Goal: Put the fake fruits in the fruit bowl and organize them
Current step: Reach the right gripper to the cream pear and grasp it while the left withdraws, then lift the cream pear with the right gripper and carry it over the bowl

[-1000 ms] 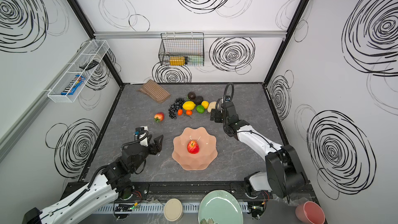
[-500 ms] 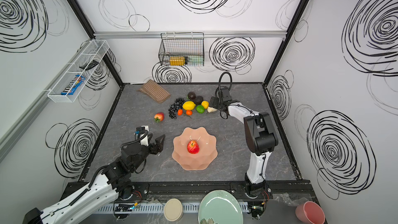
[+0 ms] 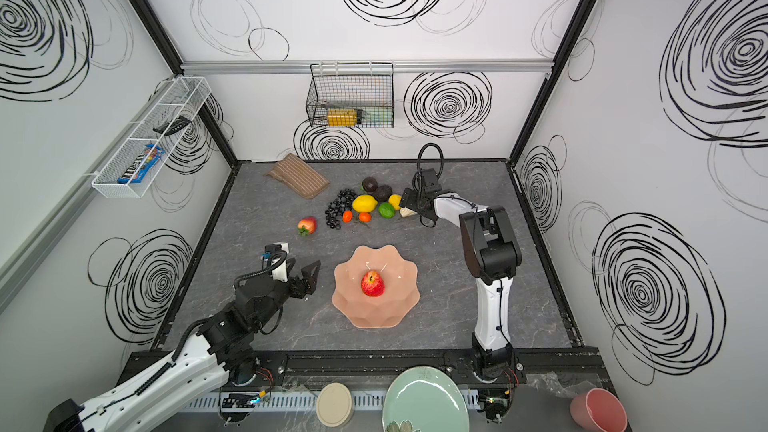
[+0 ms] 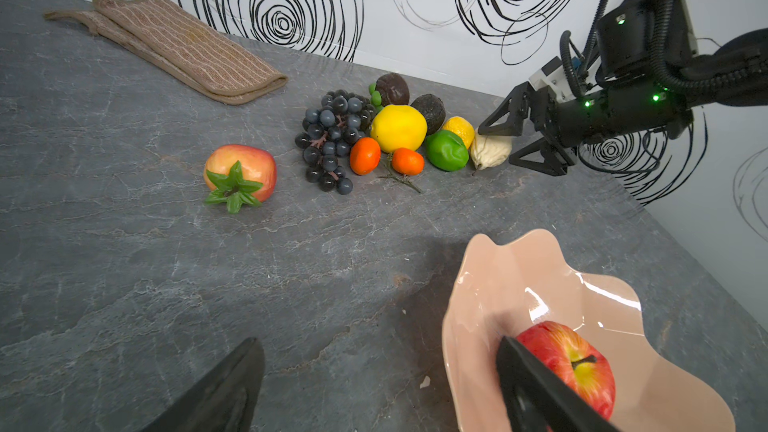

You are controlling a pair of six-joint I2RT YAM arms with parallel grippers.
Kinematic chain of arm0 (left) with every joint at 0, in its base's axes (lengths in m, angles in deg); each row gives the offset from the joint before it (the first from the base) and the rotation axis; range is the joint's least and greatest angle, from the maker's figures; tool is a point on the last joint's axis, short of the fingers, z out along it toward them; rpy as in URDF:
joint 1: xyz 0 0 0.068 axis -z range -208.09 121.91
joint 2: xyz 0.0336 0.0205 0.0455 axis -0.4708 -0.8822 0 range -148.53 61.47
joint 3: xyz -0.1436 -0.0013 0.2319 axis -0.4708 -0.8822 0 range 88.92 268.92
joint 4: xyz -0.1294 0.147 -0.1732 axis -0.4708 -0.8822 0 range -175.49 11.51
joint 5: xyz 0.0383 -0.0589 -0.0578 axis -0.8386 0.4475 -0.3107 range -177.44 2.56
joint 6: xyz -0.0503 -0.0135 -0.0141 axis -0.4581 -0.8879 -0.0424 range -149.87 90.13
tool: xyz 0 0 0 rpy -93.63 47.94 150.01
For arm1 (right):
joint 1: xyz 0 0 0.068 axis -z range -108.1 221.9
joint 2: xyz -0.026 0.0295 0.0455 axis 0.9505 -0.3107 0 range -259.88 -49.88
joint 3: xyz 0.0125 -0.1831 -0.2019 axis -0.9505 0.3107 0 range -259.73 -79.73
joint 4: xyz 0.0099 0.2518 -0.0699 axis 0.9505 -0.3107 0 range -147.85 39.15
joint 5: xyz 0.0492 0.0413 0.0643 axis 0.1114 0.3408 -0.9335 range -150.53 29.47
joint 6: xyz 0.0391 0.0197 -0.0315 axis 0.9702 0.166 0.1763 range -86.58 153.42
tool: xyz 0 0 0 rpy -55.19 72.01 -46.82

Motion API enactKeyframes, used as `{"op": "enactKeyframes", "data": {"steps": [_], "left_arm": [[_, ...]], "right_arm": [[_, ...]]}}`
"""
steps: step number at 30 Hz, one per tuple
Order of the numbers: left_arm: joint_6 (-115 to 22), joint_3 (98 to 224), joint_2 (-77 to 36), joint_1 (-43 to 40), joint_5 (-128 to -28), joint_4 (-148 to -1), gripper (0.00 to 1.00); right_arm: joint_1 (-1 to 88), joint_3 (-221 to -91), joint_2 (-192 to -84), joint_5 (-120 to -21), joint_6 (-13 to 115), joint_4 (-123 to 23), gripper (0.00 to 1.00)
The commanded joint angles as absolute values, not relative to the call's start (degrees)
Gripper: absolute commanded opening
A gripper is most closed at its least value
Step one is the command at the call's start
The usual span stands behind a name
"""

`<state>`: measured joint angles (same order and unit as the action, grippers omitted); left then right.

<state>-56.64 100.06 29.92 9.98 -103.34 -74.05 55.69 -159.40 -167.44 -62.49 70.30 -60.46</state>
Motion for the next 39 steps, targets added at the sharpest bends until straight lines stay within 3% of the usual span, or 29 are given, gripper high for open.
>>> {"op": "enactKeyframes", "data": {"steps": [1,7,20,33,39], "left_arm": [[-56.5,100.6,29.8,9.5,-103.0,-70.9,0.92],[-56.4,100.4,29.6,9.4,-103.1,-70.7,0.93],[-56.4,100.4,28.7,9.4,-103.4,-70.3,0.94],[-56.3,100.3,28.5,9.3,-103.4,-70.2,0.95],[-56.2,100.4,28.1,9.3,-102.8,-69.8,0.95]], "right_arm": [[56.9,-161.6,-169.0,-64.8,71.8,-60.5,0.97],[57.4,-163.0,-170.4,-65.6,71.6,-60.7,1.0],[57.4,-162.3,-171.2,-67.0,71.3,-60.9,0.95],[57.5,-159.1,-167.8,-67.2,70.7,-58.6,0.77],[57.7,-155.4,-163.7,-68.1,70.8,-56.2,0.75]]}}
